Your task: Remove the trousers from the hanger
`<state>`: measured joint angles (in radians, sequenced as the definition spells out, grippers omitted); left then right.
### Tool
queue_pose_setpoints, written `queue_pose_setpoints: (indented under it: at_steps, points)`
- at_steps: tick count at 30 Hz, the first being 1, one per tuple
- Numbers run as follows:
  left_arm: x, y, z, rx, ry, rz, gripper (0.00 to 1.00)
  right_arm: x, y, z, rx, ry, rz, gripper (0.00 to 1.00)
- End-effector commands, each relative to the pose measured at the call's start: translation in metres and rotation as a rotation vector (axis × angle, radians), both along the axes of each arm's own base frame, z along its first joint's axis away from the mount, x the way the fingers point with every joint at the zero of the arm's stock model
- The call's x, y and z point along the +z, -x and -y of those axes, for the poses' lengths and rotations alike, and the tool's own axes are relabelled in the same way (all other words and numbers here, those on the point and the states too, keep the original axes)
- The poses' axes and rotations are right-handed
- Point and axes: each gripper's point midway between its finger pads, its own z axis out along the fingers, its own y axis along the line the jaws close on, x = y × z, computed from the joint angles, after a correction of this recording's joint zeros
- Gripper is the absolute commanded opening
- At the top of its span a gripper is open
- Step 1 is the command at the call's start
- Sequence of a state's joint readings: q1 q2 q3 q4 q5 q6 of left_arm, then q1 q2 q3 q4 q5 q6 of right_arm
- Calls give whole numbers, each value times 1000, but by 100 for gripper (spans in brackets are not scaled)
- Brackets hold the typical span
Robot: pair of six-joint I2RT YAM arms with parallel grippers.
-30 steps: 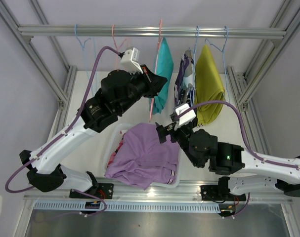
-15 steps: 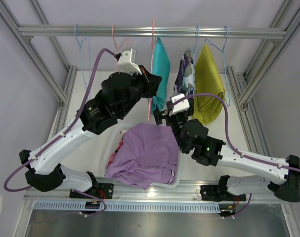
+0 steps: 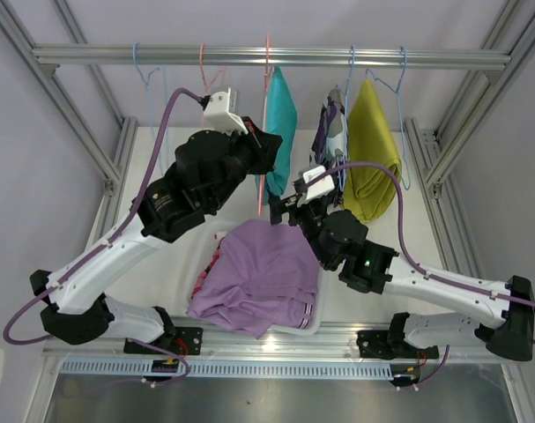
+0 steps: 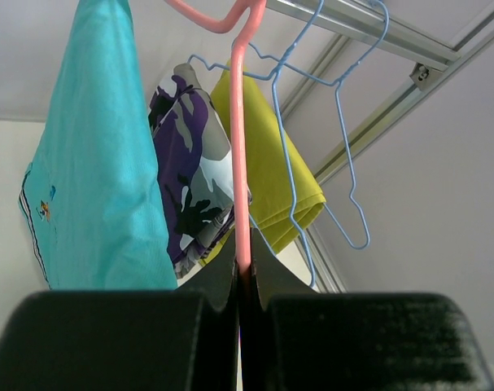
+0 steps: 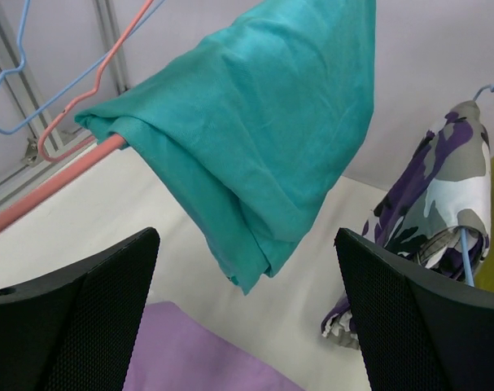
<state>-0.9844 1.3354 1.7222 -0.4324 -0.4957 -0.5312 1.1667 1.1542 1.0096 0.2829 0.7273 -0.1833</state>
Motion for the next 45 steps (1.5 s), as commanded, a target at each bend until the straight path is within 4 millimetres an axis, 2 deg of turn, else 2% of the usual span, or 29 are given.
queue_pose_setpoints:
  at_steps: [1,6,9,10,13,22,29,33,38,45]
  points:
    - [79,15,-31,29,189,173,1,9,0,0,11,-63,14,94]
    - [72,17,-29,19,190,146,1,4,-22,-3,-32,-49,32,95]
    - [64,16,-29,24,192,134,0,8,-35,-6,-39,-64,38,95]
    - [61,15,-29,29,191,129,0,8,-45,-5,-52,-63,36,95]
    - [56,13,-27,29,182,124,1,9,-54,-9,-39,-71,23,95]
    - [49,10,-25,40,161,120,1,-2,-45,-7,2,-95,-1,94]
    - [43,9,-21,35,158,101,1,6,-35,-13,63,-123,2,93]
    - [38,10,-17,20,157,83,1,12,-40,-8,29,-121,29,93]
    - [23,7,-12,23,138,63,1,16,-51,-16,23,-119,36,93]
    - [11,6,-8,15,117,40,1,24,-57,-25,30,-123,60,81]
